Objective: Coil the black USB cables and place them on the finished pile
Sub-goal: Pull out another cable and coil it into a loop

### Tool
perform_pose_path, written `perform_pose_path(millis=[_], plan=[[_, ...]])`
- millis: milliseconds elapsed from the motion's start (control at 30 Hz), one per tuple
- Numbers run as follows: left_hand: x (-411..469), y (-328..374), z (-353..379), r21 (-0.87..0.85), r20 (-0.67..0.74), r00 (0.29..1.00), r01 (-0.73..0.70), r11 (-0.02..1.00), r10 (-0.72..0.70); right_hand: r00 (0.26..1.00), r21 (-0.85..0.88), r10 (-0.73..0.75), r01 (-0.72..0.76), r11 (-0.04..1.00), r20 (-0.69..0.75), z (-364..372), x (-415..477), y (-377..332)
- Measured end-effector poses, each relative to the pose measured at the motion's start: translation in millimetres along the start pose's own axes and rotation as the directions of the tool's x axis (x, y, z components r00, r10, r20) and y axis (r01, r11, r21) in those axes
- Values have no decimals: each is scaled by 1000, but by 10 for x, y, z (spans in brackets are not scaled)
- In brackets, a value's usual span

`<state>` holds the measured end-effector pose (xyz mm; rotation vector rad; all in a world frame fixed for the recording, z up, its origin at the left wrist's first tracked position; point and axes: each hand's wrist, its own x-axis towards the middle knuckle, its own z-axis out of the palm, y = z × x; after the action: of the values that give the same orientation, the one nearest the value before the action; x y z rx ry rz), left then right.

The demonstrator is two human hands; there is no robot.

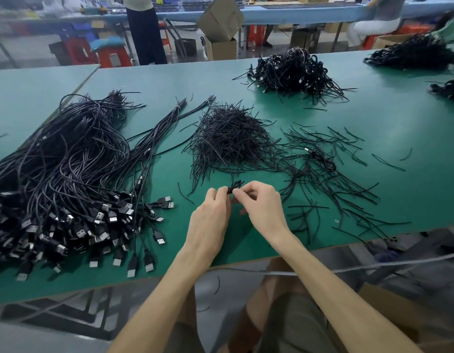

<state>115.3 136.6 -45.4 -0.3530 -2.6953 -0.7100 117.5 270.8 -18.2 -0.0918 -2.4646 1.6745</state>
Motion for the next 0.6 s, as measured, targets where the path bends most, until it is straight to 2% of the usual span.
perform_pose_path(millis=[100,167,200,267,333,367,433,467,533,600], plan=[[-10,29,-5,17,9,1000,-5,1000,5,1000,3,-14,15,1000,-27,-1,-30,6],[1,38,-22,39,10,1000,-3,999,2,992,-123,-129,127,984,-8,-16,-40,0],[7,39,-34,45,20,1000,3,999,-3,976,-233,-215,214,948,24,-26,-43,-6],[9,36,-79,17,27,999,21,1000,-22,909,-475,-401,405,782,116,-45,-54,-25],[0,28,-141,-95,40,998,44,994,-41,834,-581,-522,517,629,176,-83,-57,-23],[4,22,-181,-195,85,995,64,979,-49,821,-583,-543,532,614,178,-110,-55,-17],[50,8,-288,-431,272,962,144,891,-25,848,-507,-511,506,698,143,-169,-41,-16],[88,-6,-341,-508,343,939,156,847,32,867,-446,-484,483,754,122,-203,-21,-14],[183,-37,-423,-582,360,921,98,807,148,888,-314,-454,451,835,68,-269,20,-26],[259,-53,-464,-597,278,947,37,802,163,896,-193,-444,439,877,20,-277,31,-77]])
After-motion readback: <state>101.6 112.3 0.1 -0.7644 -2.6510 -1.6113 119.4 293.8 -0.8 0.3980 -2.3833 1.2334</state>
